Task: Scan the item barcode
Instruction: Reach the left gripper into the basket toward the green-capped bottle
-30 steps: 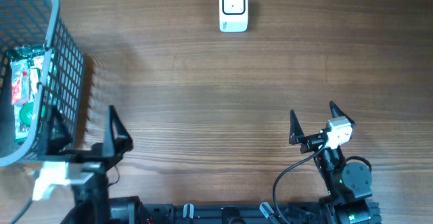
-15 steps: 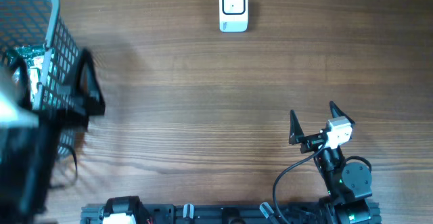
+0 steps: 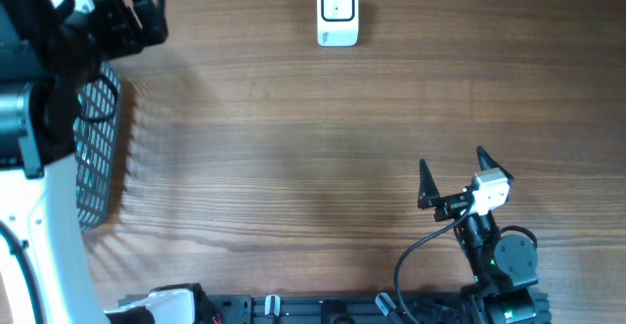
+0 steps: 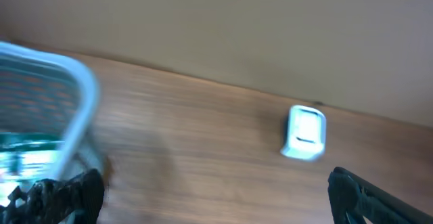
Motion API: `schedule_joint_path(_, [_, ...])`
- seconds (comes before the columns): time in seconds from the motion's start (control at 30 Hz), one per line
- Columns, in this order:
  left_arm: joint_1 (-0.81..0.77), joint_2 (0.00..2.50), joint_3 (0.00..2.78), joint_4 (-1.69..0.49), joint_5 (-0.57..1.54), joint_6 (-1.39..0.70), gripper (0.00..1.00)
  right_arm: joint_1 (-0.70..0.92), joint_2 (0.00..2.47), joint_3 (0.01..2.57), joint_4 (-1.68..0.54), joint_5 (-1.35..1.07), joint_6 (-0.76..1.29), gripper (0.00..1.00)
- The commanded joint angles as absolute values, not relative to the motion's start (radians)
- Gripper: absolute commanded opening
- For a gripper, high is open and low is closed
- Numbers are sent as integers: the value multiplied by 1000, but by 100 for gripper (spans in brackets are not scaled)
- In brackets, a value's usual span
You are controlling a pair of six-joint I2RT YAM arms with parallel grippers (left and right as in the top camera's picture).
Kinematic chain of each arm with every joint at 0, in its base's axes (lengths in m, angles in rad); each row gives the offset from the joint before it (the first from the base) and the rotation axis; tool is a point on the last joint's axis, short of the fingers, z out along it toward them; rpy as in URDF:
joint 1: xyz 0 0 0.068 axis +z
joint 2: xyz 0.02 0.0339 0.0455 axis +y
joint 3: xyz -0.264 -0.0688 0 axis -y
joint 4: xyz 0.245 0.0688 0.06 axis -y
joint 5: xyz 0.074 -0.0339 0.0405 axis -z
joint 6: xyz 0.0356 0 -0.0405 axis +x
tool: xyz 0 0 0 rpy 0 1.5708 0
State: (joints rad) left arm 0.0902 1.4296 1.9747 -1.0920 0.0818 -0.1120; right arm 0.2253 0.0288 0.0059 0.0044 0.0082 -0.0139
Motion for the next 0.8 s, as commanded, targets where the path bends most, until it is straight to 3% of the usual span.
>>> schedule_joint_path(0.0, [203,1435,2003,-1074,-56,-82,100,221,31,6,9,25,-26,100])
schedule_joint_path(0.33, [606,1541,1983,-1207,-60,-146,100,221,31,6,9,25,-26,100])
schedule_joint_path(0.77, [691,1682,1635,-1181,-49,-164,100,221,31,6,9,25,-26,100])
